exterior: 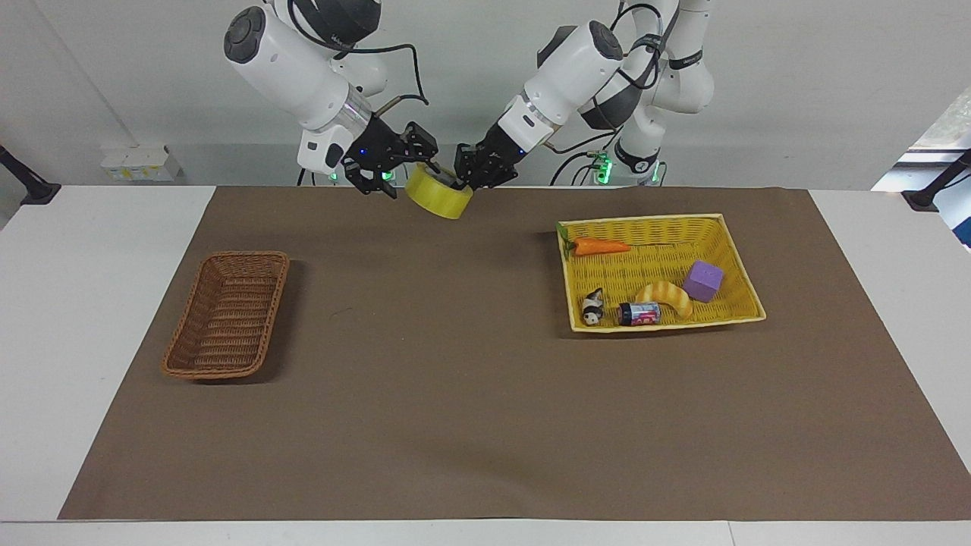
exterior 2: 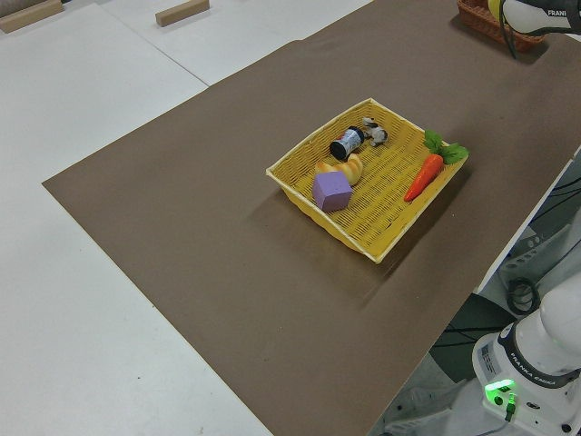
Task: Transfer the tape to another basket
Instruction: 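Carry the tape toward the right gripper while the right gripper reaches it, then grasp the tape with the right gripper while the left gripper holds it, then move the tape over the wicker basket while the left gripper withdraws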
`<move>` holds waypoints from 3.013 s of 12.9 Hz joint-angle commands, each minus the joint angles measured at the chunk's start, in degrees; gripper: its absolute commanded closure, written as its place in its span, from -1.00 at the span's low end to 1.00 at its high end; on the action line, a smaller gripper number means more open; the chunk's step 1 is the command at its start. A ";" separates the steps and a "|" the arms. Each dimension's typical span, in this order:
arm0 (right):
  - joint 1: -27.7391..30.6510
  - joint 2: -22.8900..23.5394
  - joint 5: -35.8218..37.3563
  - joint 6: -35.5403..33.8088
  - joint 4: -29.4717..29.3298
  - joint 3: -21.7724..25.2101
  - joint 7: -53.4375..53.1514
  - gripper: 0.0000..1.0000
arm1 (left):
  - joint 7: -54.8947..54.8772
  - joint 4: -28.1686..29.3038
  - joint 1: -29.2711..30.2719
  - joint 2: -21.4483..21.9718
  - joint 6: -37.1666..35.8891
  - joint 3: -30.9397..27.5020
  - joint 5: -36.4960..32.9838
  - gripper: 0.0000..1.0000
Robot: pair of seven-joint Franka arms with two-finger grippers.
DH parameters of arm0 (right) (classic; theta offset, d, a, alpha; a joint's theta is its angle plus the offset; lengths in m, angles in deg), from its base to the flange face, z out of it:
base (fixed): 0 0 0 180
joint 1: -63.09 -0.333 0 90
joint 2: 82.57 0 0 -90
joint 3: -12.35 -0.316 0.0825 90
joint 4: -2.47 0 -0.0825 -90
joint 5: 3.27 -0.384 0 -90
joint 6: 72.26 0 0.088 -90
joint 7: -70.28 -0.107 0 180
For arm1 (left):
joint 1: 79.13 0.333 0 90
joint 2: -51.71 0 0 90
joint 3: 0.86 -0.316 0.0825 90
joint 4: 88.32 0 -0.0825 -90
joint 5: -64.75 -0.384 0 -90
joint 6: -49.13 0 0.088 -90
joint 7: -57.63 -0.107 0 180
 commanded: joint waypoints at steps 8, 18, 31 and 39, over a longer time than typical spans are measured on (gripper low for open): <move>-0.66 -1.56 -0.70 2.31 2.11 -0.02 2.02 -0.03 | 15.30 -3.75 -0.82 -2.53 6.37 1.26 0.76 1.00; -0.84 -0.94 1.50 1.69 0.35 -0.11 -2.19 1.00 | 19.27 -4.55 0.14 -2.46 4.18 1.08 0.94 -1.00; -0.84 -1.03 1.59 1.61 0.26 -0.11 -2.19 1.00 | 52.02 -4.81 3.92 0.62 -6.11 0.29 3.05 -1.00; -0.49 -1.38 2.21 1.17 0.35 -0.11 -2.28 1.00 | 60.16 -8.94 8.30 2.37 -12.68 0.29 2.34 -1.00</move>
